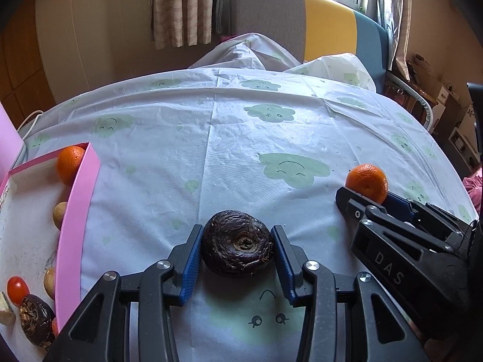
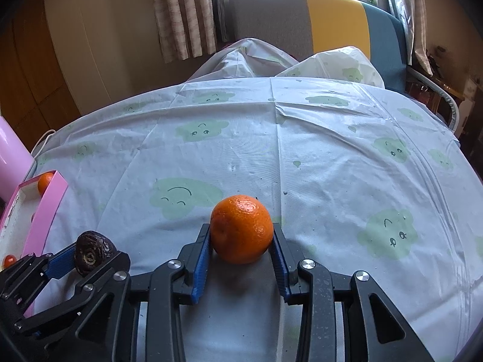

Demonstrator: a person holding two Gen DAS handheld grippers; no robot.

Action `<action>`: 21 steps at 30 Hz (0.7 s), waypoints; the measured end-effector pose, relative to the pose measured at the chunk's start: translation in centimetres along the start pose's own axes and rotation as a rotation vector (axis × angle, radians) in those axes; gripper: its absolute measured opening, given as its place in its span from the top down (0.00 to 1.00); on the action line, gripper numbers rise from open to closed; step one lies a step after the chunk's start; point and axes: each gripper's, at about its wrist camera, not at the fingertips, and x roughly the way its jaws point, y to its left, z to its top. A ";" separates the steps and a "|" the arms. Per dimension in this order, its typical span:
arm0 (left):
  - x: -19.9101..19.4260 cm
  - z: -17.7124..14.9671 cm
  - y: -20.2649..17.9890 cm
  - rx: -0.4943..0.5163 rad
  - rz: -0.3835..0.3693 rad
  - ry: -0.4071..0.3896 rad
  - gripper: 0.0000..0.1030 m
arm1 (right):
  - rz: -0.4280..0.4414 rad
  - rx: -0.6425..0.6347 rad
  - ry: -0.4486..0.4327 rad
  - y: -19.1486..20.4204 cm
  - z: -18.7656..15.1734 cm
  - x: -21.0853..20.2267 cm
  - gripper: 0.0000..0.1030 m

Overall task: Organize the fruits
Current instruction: 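Carry the dark bulb into the tray with left tool while right tool holds the mandarin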

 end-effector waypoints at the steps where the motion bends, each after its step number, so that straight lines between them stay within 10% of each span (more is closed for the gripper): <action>1: -0.1 0.0 0.0 0.002 0.003 0.002 0.56 | 0.001 0.001 0.000 0.0 0.0 0.0 0.63; 21: -10.1 0.1 9.7 -0.090 0.078 -0.117 0.56 | -0.015 -0.016 0.002 0.3 0.0 -0.1 0.63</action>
